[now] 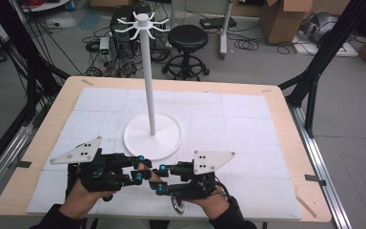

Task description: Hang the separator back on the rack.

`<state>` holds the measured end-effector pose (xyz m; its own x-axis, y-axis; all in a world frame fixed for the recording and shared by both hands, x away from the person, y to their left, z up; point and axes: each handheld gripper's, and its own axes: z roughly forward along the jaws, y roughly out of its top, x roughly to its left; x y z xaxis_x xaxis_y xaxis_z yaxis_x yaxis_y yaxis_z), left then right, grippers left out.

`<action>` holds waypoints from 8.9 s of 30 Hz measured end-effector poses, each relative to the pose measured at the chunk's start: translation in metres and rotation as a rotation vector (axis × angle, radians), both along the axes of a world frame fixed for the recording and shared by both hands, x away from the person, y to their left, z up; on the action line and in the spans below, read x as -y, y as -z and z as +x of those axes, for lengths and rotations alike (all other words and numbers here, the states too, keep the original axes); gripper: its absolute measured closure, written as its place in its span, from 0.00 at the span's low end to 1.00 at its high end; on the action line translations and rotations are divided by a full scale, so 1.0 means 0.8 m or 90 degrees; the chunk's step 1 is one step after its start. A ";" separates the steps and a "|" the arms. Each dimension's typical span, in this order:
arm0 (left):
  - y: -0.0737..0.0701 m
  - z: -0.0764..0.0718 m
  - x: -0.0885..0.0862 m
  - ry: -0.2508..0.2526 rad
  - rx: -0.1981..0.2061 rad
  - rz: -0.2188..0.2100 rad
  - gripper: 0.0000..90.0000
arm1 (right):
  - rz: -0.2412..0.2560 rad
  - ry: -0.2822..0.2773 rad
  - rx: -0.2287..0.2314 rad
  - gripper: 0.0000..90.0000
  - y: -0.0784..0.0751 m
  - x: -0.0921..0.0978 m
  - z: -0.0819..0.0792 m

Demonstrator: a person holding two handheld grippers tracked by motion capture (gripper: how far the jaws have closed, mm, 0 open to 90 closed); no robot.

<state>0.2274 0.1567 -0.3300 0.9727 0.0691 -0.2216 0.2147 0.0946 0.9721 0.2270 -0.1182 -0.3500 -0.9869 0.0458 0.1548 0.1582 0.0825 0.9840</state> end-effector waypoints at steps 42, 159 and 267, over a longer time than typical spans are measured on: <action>-0.078 -0.012 0.020 -0.223 0.072 0.075 0.79 | -0.040 0.150 0.012 0.39 0.002 0.011 -0.005; -0.077 0.022 0.028 -0.121 0.033 0.075 0.81 | -0.022 0.190 -0.025 0.30 -0.012 0.041 -0.010; 0.066 0.013 -0.127 -0.373 -0.018 0.109 0.22 | -0.063 0.524 0.012 0.18 0.025 0.191 -0.016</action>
